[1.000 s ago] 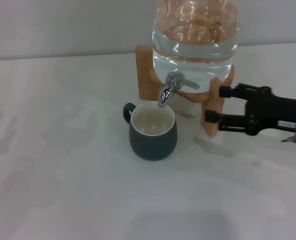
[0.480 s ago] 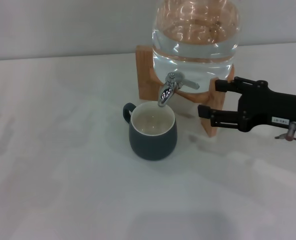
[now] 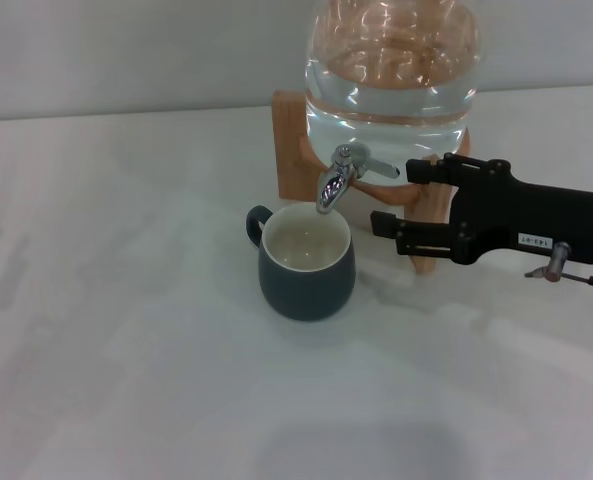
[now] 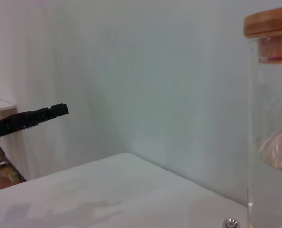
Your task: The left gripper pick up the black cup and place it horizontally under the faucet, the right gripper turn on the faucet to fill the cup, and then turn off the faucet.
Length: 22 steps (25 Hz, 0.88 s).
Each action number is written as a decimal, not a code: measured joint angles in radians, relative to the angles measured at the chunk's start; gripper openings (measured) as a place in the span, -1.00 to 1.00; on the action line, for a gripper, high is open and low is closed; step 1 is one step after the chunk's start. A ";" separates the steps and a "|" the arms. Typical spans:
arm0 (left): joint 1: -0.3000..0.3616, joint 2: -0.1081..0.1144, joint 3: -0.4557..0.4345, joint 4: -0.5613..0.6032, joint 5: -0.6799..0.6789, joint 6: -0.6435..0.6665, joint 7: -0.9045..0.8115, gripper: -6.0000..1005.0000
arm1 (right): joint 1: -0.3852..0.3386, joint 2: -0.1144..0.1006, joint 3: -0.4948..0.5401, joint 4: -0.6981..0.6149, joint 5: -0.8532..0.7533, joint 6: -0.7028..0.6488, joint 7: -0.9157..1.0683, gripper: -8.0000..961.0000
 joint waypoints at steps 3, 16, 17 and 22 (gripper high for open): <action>0.000 0.000 0.000 -0.001 0.000 0.000 0.000 -0.19 | 0.001 0.000 -0.011 -0.001 0.000 -0.024 0.000 0.75; 0.000 0.000 0.000 -0.003 0.000 0.000 0.000 -0.19 | 0.018 -0.001 -0.058 -0.012 -0.004 -0.032 0.001 0.75; 0.000 0.001 0.000 -0.003 0.000 0.000 0.000 -0.19 | 0.018 -0.001 -0.057 -0.014 -0.004 -0.022 0.000 0.75; -0.002 0.001 0.000 -0.001 0.000 0.011 0.000 -0.19 | 0.019 -0.002 -0.060 -0.025 -0.004 0.023 -0.004 0.75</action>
